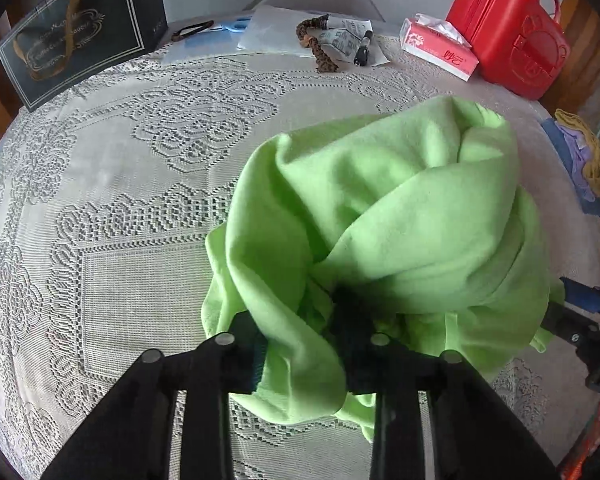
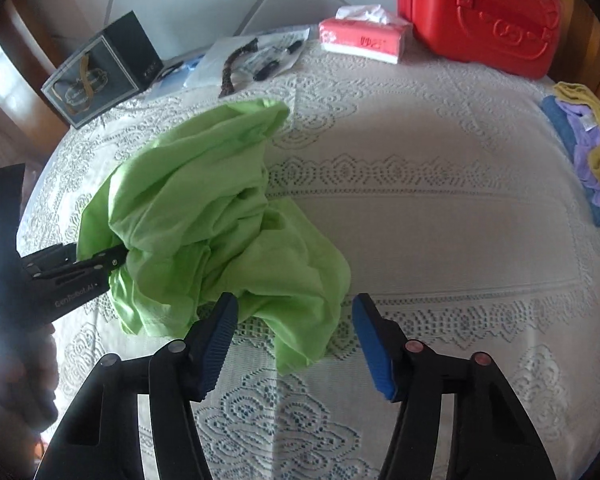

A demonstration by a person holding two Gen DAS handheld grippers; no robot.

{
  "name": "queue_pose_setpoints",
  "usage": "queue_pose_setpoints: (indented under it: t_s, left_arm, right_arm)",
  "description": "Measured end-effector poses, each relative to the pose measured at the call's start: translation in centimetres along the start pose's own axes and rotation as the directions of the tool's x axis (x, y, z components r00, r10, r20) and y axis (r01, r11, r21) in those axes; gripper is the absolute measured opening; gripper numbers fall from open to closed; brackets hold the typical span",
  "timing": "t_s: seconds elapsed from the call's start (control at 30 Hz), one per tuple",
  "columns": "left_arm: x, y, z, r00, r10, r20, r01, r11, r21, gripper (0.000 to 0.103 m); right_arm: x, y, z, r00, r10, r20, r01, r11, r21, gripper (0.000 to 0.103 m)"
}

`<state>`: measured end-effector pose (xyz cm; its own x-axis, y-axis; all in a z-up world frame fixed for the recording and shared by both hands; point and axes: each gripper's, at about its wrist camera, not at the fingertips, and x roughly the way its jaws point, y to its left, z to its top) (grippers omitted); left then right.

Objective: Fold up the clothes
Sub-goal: 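Grasp the T-shirt with the right gripper while the left gripper grasps another edge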

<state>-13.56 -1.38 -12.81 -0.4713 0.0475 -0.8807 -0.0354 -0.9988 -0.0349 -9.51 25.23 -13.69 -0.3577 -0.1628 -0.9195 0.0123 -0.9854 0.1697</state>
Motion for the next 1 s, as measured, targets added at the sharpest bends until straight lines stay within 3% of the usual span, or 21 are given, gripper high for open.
queue_pose_setpoints:
  t_s: [0.07,0.1,0.13,0.17,0.23,0.3,0.37,0.43,0.47,0.5,0.57,0.6,0.63,0.87,0.97,1.0]
  left_arm:
    - [-0.2,0.9,0.6,1.0,0.006,0.007,-0.006,1.0,-0.027,0.018]
    - [-0.3,1.4,0.8,1.0,0.009,0.011,-0.009,0.999,-0.04,0.015]
    - [-0.4,1.9,1.1,1.0,0.012,0.014,-0.011,0.998,-0.054,0.014]
    - [-0.5,2.4,1.4,1.0,0.015,0.018,-0.014,0.998,-0.067,0.014]
    - [-1.8,3.8,2.0,0.998,0.04,0.039,-0.036,0.996,-0.083,0.014]
    - [-3.8,5.6,2.7,0.994,0.077,0.072,-0.071,0.993,-0.089,0.014]
    - [-5.3,6.6,2.7,0.998,0.029,0.063,-0.024,0.997,-0.076,0.014]
    - [-6.3,7.0,2.3,0.998,-0.04,0.056,0.044,0.996,-0.075,0.021]
    - [-6.6,6.7,1.8,0.996,-0.075,0.054,0.079,0.994,-0.069,0.034]
    - [-6.7,6.1,1.4,0.994,-0.093,0.053,0.096,0.994,-0.058,0.055]
    - [-6.5,4.5,0.5,0.99,-0.135,0.04,0.137,0.99,-0.034,0.07]
    - [-6.3,3.5,0.2,0.987,-0.158,0.029,0.159,0.987,-0.022,0.07]
    - [-6.1,2.6,-0.2,0.984,-0.18,0.018,0.18,0.984,-0.009,0.07]
    - [-2.3,-3.7,-2.1,0.988,-0.143,-0.065,0.149,0.985,0.09,0.07]
    - [0.6,-4.4,-3.3,0.99,-0.069,-0.119,0.081,0.991,0.104,0.07]
    - [1.5,-4.2,-3.6,0.988,-0.065,-0.141,0.079,0.992,0.097,0.07]
  right_arm:
    - [0.9,0.5,0.3,1.0,0.01,-0.016,-0.01,1.0,-0.019,0.061]
    - [1.3,0.7,0.5,1.0,0.014,-0.023,-0.015,1.0,-0.028,0.054]
    - [1.7,0.9,0.7,0.999,0.019,-0.031,-0.02,0.999,-0.037,0.021]
    - [2.2,1.2,0.8,0.999,0.023,-0.039,-0.025,0.999,-0.046,0.004]
    - [2.0,1.7,1.2,0.999,0.023,-0.027,-0.025,0.997,-0.069,0.006]
    - [-0.9,1.7,1.9,0.998,0.003,0.061,0.001,0.997,-0.076,0.006]
    - [-4.1,1.0,2.4,0.989,-0.019,0.144,0.026,0.998,-0.051,0.006]
    - [-6.8,-0.3,2.5,0.978,-0.055,0.202,0.058,0.998,-0.011,0.006]
    - [-7.8,-1.0,2.3,0.973,-0.077,0.219,0.077,0.997,0.011,0.007]
    - [-8.5,-1.8,2.1,0.97,-0.089,0.224,0.083,0.996,0.033,0.01]
    - [-8.8,-3.4,1.2,0.974,-0.093,0.208,0.077,0.993,0.085,0.023]
    - [-8.8,-4.1,0.6,0.977,-0.093,0.194,0.073,0.992,0.107,0.034]
    - [-8.7,-4.6,-0.1,0.979,-0.086,0.183,0.064,0.99,0.124,0.037]
    - [-8.0,-7.0,-4.1,0.992,-0.016,0.125,-0.006,0.985,0.175,0.041]
    - [-6.7,-7.2,-4.6,0.995,-0.012,0.096,-0.005,0.984,0.175,0.064]
    - [-6.3,-7.3,-4.6,0.996,-0.016,0.088,0.0,0.984,0.177,0.08]
